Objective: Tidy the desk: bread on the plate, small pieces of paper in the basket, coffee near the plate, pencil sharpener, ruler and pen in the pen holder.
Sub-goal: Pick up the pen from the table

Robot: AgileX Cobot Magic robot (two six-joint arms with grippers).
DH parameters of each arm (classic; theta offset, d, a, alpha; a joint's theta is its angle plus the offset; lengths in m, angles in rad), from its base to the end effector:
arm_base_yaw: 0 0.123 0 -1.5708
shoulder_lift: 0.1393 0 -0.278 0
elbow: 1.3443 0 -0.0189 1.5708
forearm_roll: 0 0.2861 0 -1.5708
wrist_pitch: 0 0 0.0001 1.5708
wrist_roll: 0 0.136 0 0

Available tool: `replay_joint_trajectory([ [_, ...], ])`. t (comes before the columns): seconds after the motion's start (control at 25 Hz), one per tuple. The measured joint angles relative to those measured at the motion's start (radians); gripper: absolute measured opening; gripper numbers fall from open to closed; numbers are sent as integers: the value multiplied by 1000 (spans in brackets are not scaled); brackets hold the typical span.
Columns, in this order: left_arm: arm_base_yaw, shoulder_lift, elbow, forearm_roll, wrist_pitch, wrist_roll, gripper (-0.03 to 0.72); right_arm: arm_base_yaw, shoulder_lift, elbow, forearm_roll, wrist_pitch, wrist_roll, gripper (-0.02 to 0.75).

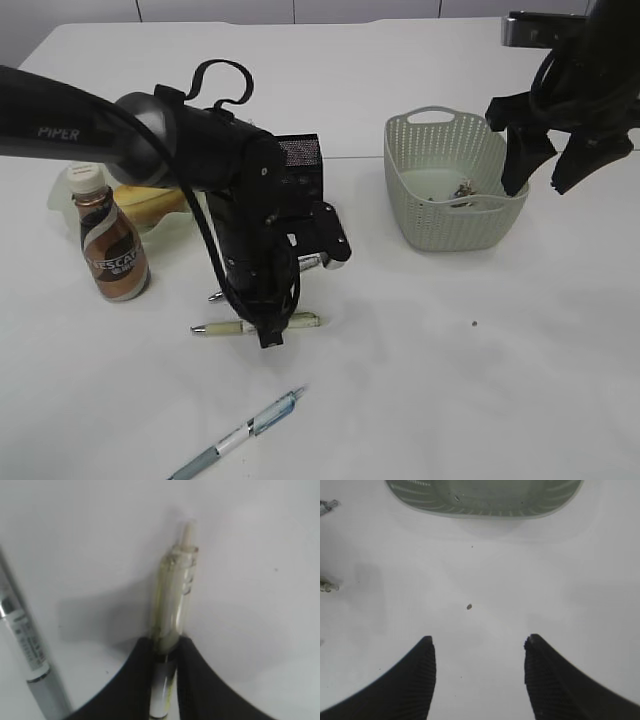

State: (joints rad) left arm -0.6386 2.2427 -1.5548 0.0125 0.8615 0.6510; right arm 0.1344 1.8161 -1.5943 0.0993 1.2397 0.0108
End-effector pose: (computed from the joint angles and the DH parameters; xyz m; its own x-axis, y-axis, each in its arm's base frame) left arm 0.3725 -0.2749 0.0331 -0.2665 0.9605 -0.0799 0.9594 0.2723 0.0738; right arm 0.4114 0.0685 0.2283 -0.9773 -0.0888 -0.1926 -0.1096 0.9889 0.1003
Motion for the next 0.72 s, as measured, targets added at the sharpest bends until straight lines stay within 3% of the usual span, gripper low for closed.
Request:
replay_joint_trajectory([
  [0.32,0,2,-14,-35,6,-169,76,0,0,-42,0,-2,0,418],
  [0.72,0,2,-164,-41,171,-473,76,0,0,-51,4,-2,0,418],
])
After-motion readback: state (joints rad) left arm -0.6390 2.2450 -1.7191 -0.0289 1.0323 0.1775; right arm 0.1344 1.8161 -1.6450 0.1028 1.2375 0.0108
